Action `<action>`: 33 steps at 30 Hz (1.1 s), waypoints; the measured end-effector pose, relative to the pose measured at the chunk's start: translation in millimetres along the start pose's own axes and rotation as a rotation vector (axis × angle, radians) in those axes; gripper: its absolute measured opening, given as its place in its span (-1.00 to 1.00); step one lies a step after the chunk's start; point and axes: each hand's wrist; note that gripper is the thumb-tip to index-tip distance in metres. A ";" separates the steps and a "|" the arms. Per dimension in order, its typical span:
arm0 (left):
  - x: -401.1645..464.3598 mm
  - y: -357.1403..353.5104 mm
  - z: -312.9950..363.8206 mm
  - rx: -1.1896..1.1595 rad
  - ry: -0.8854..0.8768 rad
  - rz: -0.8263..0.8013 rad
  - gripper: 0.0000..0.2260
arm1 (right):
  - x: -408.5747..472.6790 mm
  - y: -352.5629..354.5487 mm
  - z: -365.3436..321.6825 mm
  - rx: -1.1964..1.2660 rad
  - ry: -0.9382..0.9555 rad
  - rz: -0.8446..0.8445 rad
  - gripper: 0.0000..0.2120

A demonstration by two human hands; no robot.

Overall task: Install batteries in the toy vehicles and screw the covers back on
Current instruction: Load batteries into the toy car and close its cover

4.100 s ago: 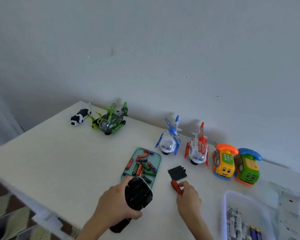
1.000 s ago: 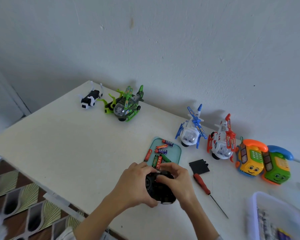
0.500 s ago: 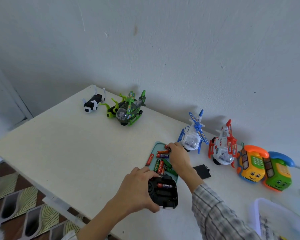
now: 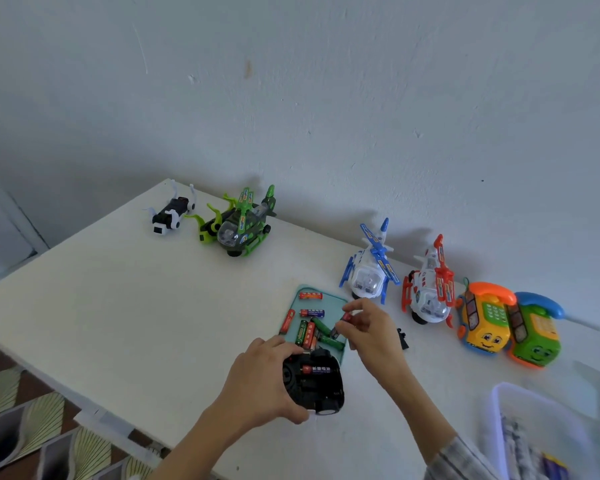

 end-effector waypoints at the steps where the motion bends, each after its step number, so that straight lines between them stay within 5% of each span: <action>1: 0.5 0.5 -0.3 -0.003 0.003 0.004 -0.22 | -8.1 2.2 -0.1 0.078 -0.019 0.006 -0.87; 16: -2.2 -6.2 2.0 -0.011 0.031 0.060 -0.24 | -63.9 -15.2 28.8 0.240 -0.109 0.205 -0.81; 29: -3.3 -10.5 0.6 -0.006 0.018 0.103 -0.21 | -66.1 -42.1 48.0 0.117 0.037 0.309 -0.71; 33: -3.0 -11.8 0.8 -0.018 0.022 0.109 -0.21 | -62.2 -46.1 59.2 -0.106 0.270 0.336 -0.68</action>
Point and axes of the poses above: each hand's wrist, its own x-axis towards the middle knuckle, its own y-axis out of the back of the hand, z = x × y, and after that the axes turned 2 degrees about -y, right-handed
